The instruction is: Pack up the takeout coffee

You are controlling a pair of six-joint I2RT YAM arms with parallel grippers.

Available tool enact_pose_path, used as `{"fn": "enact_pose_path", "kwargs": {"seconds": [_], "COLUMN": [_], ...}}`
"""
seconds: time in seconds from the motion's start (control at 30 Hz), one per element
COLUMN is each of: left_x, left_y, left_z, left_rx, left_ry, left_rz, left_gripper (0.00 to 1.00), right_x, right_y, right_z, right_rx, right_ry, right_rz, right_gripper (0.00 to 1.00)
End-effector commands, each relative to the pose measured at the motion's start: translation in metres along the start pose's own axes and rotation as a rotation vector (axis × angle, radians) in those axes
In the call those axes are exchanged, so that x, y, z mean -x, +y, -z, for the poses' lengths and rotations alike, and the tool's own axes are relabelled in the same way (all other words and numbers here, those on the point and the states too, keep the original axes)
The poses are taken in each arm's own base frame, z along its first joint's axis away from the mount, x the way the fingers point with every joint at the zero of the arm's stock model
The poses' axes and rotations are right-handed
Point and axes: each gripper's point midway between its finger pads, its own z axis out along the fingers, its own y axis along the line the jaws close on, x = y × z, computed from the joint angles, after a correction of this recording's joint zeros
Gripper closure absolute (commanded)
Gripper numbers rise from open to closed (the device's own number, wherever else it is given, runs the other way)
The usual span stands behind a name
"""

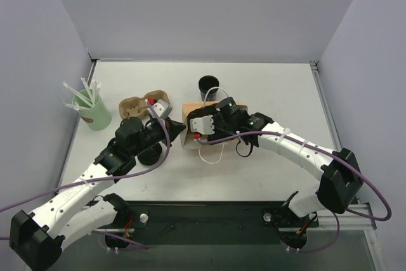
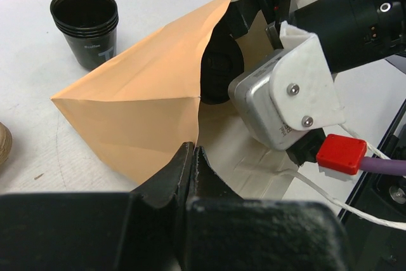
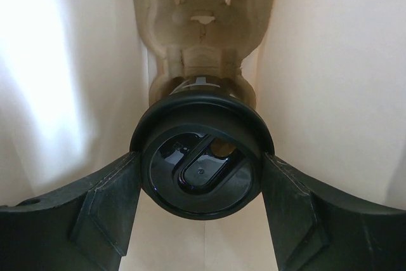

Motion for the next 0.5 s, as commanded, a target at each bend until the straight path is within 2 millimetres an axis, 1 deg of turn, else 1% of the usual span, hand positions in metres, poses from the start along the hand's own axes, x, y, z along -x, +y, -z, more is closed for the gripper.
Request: {"fn": "enact_pose_path", "kwargs": {"seconds": [0.0, 0.07, 0.13, 0.3, 0.43, 0.47], "left_x": [0.021, 0.022, 0.022, 0.021, 0.019, 0.016], "left_y": [-0.005, -0.007, -0.007, -0.007, -0.009, -0.009], "left_z": [0.0, -0.001, -0.001, 0.0, -0.001, -0.001], "left_rx": [-0.017, -0.024, -0.025, -0.029, -0.039, -0.039], "left_ry": [-0.058, -0.06, -0.058, -0.06, -0.058, -0.05], "left_rz": [0.014, 0.016, 0.017, 0.016, 0.022, 0.025], "left_gripper": [1.0, 1.0, 1.0, 1.0, 1.0, 1.0], "right_x": [-0.008, -0.011, -0.016, -0.014, -0.015, -0.014], "right_y": [0.002, 0.01, 0.01, 0.001, -0.001, -0.001], "right_z": [-0.001, -0.002, -0.004, -0.01, -0.015, -0.015], "right_rx": [0.015, 0.046, 0.047, 0.009, 0.004, 0.003], "right_ry": [0.023, 0.037, 0.053, 0.055, 0.056, 0.055], "right_rz": [0.058, 0.071, 0.081, 0.09, 0.089, 0.09], "right_gripper": [0.62, 0.63, 0.63, 0.65, 0.65, 0.64]}}
